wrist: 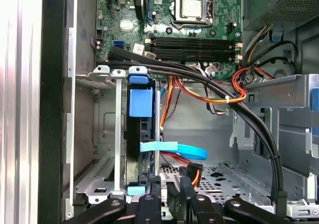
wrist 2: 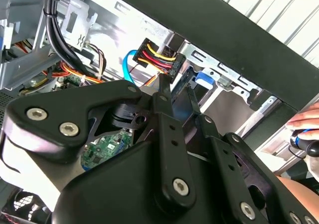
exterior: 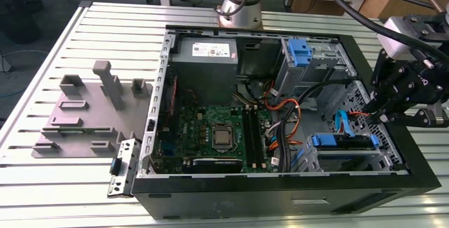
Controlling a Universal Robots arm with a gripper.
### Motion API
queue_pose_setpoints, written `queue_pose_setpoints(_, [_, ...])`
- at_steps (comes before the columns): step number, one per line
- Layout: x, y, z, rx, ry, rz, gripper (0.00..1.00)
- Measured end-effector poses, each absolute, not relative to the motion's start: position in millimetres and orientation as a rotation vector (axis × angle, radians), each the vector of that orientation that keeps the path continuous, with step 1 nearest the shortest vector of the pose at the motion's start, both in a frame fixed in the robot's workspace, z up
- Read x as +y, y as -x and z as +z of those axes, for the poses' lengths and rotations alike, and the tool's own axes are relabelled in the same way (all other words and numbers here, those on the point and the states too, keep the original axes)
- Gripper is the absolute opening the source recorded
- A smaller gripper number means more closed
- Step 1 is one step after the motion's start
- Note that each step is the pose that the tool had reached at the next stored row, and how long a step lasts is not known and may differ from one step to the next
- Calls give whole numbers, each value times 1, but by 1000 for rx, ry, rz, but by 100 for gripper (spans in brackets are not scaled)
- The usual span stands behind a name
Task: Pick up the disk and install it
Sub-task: 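Insert the second disk wire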
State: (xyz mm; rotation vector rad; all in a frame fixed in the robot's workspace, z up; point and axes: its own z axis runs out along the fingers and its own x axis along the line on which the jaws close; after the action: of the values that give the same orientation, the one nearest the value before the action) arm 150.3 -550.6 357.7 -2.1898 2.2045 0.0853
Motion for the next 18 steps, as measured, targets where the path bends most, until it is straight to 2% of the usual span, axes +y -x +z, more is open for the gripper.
queue_pose_setpoints(18, [-551, -155, 358, 2204, 2190, 85, 29])
